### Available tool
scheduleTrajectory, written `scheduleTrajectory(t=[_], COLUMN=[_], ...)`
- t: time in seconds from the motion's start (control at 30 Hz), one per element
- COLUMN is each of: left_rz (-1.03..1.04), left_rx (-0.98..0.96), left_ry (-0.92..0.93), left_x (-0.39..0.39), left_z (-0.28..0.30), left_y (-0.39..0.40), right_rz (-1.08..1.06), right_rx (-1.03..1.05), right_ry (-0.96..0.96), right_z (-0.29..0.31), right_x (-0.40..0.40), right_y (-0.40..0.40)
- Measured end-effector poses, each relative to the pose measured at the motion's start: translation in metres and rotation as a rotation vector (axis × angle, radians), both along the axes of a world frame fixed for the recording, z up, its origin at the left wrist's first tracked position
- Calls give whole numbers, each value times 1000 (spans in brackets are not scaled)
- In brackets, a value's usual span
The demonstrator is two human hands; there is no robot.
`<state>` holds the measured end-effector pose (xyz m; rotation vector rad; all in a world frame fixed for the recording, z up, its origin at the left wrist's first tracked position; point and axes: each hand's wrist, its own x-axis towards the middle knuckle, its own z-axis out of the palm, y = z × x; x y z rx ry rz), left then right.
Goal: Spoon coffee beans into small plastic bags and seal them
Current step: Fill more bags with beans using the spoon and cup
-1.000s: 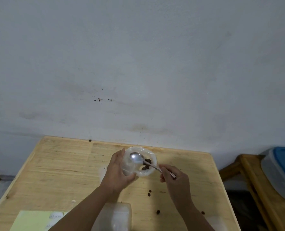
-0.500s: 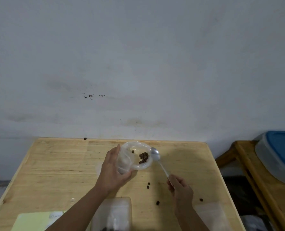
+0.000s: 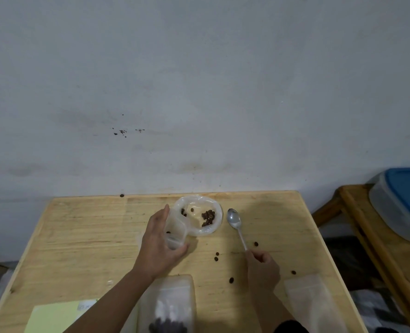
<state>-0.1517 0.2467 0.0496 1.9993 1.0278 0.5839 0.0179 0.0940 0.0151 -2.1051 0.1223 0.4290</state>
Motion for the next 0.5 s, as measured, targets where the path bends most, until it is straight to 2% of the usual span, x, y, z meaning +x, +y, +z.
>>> scheduleTrajectory(t=[0.37, 0.5], left_rz=[-40, -58], left_rx=[-15, -30], left_ry=[1, -37], left_x=[-10, -15], left_z=[6, 14], left_y=[-2, -4], right_rz=[138, 111], right_rx=[-196, -127], right_ry=[-82, -108], right_z=[-8, 11], right_x=[-3, -7], right_y=[5, 9])
